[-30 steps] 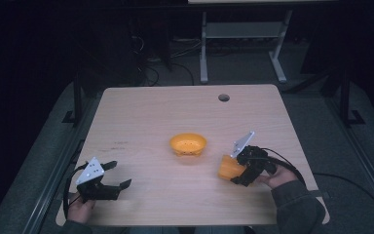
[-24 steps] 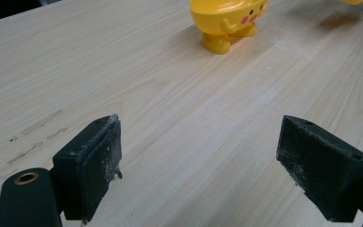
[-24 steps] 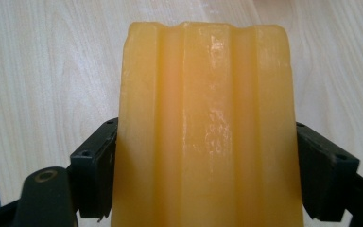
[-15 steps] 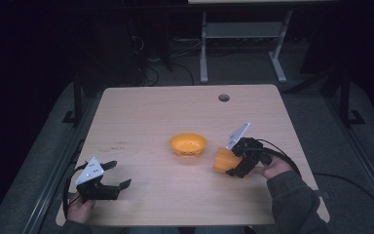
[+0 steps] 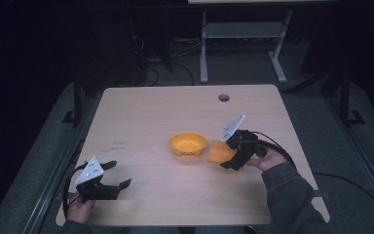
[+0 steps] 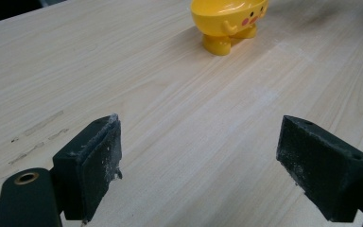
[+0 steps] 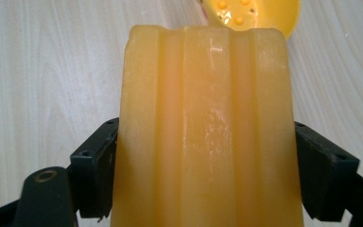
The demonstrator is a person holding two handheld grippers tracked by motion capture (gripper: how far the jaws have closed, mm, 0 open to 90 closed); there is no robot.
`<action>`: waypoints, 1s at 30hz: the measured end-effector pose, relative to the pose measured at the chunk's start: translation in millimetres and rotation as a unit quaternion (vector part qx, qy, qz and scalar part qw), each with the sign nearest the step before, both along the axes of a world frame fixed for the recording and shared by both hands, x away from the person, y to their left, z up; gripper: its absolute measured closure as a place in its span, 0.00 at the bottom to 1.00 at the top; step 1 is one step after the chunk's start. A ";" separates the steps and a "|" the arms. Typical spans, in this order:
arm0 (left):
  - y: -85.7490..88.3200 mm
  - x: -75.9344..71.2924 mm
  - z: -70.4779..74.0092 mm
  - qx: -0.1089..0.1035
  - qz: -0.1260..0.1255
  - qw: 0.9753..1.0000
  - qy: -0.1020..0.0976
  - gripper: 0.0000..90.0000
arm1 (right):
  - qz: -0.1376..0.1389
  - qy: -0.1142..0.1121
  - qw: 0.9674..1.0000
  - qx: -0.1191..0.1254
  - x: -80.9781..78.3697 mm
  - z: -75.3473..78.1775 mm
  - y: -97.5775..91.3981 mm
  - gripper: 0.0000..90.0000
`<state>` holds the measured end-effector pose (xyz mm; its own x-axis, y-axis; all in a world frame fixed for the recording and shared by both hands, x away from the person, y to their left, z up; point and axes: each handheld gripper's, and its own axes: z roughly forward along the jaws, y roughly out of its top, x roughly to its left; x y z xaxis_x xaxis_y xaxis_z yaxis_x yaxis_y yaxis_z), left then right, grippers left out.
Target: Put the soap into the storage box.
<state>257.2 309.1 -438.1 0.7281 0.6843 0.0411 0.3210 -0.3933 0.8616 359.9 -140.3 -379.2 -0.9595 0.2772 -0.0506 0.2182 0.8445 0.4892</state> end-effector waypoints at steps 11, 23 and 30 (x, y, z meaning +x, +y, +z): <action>0.0 0.1 0.0 -0.001 0.001 1.000 0.000 0.16 | 0.012 -0.004 1.000 0.003 9.2 6.9 8.6 0.23; 0.4 0.1 0.0 -0.004 0.001 1.000 0.002 0.16 | 0.030 -0.005 1.000 0.004 20.5 15.6 23.5 0.23; 0.3 0.4 -0.3 -0.004 0.002 1.000 0.002 0.16 | 0.034 -0.003 0.999 0.005 28.6 18.5 32.4 0.23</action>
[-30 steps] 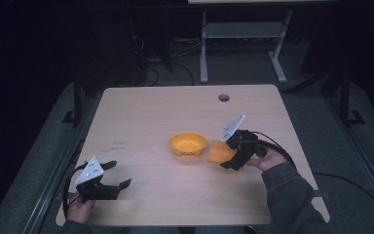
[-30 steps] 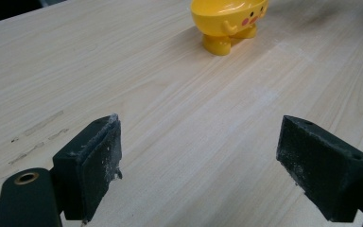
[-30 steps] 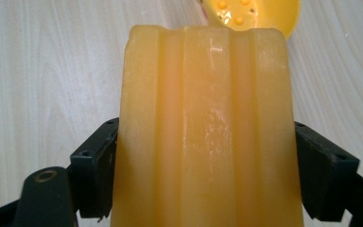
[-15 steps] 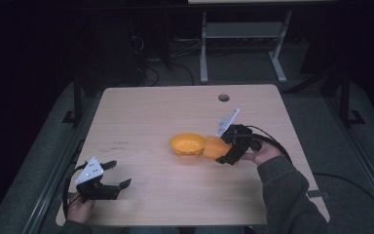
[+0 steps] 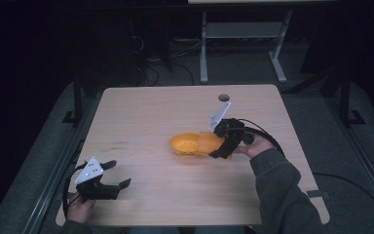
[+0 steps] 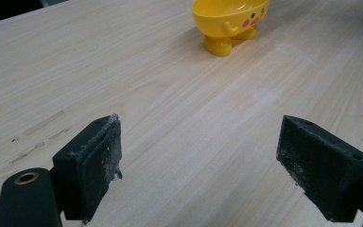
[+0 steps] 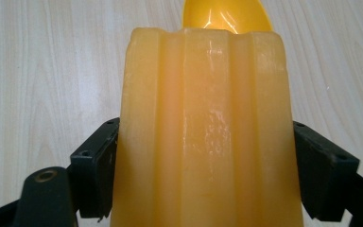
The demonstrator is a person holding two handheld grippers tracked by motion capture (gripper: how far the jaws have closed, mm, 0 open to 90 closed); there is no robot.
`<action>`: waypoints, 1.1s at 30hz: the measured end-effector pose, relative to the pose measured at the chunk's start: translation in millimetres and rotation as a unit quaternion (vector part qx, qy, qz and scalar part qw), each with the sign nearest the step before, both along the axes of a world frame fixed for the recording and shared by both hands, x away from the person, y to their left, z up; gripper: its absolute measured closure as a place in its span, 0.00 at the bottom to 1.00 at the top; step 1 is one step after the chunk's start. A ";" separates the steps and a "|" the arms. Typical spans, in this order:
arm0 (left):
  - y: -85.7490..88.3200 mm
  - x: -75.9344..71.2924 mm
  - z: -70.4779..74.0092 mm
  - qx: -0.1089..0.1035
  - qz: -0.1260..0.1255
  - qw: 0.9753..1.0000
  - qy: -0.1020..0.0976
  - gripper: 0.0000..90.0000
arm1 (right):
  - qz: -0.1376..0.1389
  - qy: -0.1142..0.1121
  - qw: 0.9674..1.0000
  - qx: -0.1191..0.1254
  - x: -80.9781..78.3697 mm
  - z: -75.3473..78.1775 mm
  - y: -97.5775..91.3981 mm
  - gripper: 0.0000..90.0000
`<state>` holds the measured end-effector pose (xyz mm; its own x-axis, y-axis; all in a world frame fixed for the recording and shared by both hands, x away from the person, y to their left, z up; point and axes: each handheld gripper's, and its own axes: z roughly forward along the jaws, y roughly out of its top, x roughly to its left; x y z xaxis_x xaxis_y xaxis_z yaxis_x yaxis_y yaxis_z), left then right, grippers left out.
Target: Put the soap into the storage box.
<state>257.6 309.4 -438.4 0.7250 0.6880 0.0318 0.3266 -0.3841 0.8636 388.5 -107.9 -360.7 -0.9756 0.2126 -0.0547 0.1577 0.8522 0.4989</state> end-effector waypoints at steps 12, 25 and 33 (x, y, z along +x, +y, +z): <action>1.0 -0.2 0.5 -0.001 0.000 1.000 -0.001 0.16 | 0.014 -0.004 1.000 0.001 9.1 6.5 14.7 0.23; 1.7 -0.2 0.7 -0.003 0.003 1.000 -0.002 0.16 | 0.026 -0.007 1.000 -0.001 21.0 11.8 27.6 0.23; 3.8 0.6 0.6 -0.001 0.006 1.000 -0.001 0.16 | 0.039 -0.013 0.999 -0.001 25.1 12.6 41.4 0.23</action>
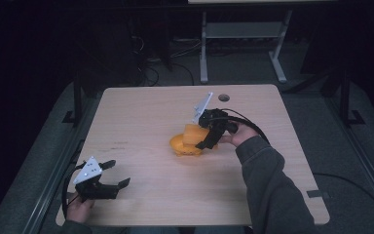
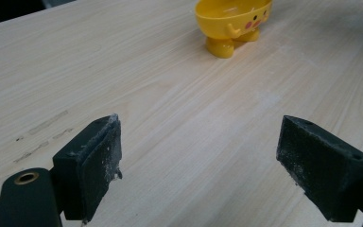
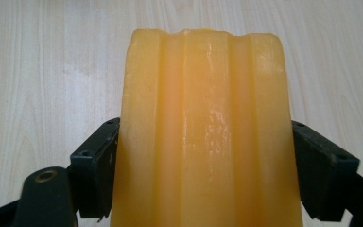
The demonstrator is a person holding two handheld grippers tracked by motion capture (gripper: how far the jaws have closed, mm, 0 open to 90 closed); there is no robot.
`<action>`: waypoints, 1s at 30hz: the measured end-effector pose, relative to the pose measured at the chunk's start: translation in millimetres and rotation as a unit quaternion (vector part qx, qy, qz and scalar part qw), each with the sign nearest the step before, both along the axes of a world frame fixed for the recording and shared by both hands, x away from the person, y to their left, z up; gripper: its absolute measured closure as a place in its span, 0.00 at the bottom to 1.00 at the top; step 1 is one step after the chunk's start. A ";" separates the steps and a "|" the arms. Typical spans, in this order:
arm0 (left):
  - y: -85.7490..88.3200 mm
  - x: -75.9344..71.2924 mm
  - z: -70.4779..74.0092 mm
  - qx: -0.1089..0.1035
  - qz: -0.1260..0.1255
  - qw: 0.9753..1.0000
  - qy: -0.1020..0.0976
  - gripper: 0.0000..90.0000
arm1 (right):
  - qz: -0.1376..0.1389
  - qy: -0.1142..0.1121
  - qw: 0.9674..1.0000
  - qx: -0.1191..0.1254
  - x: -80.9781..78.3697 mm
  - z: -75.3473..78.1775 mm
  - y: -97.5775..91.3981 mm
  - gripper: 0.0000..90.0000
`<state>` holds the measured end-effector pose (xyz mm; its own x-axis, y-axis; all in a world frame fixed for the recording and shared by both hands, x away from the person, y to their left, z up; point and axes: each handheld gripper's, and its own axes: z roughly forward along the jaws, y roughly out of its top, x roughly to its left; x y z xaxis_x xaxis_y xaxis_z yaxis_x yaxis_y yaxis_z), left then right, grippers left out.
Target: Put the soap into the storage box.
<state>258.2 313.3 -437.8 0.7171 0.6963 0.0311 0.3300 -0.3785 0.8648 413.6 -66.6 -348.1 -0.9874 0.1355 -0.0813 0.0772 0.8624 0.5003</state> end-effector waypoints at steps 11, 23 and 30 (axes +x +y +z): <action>1.0 0.3 0.5 -0.007 0.004 1.000 -0.003 0.16 | 0.012 0.010 1.000 0.000 5.4 -4.0 15.8 0.23; 1.2 0.5 0.6 -0.004 0.001 1.000 -0.002 0.16 | 0.021 0.018 1.000 -0.007 16.3 -20.8 26.8 0.23; 1.2 0.5 0.6 -0.003 0.001 1.000 -0.002 0.16 | 0.021 0.025 0.999 -0.011 25.5 -29.4 30.1 0.23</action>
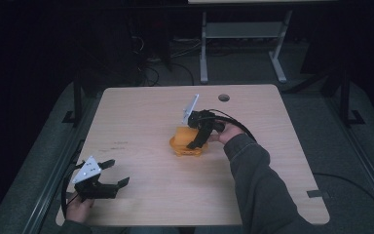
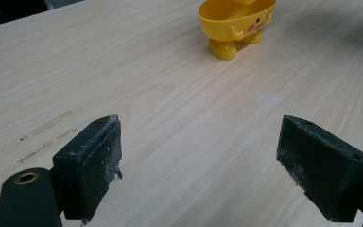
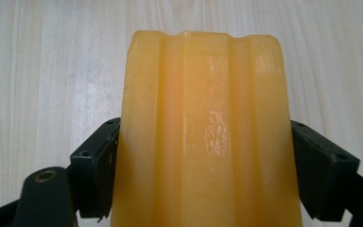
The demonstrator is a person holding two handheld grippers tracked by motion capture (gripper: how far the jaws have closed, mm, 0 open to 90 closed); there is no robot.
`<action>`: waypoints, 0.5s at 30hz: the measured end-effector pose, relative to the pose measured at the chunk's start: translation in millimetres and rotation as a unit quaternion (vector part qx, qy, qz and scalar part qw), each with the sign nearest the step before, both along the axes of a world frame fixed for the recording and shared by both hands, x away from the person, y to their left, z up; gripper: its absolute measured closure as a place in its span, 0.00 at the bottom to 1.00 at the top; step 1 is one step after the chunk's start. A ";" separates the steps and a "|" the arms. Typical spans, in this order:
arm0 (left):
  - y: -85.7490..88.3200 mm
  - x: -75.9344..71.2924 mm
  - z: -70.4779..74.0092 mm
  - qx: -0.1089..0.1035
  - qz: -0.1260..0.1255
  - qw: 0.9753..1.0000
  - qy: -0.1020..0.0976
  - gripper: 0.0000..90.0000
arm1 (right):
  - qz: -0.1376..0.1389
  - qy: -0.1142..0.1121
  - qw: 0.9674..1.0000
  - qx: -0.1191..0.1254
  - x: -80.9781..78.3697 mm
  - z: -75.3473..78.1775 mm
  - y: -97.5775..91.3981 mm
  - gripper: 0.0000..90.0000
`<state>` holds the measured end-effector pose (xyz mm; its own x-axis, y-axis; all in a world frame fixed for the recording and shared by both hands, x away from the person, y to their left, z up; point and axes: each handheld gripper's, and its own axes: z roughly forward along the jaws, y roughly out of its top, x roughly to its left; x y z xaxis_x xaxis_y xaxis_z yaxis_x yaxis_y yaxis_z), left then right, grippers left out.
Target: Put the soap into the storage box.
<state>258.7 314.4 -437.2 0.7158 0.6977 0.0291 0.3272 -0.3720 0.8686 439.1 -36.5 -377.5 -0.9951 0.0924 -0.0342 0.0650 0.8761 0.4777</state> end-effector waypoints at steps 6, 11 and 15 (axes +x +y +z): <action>-0.4 -0.8 0.1 0.001 -0.001 1.000 -0.001 0.16 | 0.014 0.006 1.000 -0.006 2.0 -8.8 5.1 0.23; 0.2 -0.6 0.2 -0.002 0.001 1.000 0.000 0.16 | 0.013 0.011 1.000 -0.012 4.1 -13.2 7.8 0.23; -0.2 -1.0 0.4 -0.003 -0.001 1.000 -0.001 0.16 | 0.009 0.015 1.000 -0.013 4.8 -15.7 9.4 0.22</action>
<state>257.7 314.2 -436.9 0.7166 0.6970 0.0261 0.3249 -0.3667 0.8718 443.9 -27.1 -393.2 -0.9972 0.0739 -0.0063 0.0630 0.8892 0.4532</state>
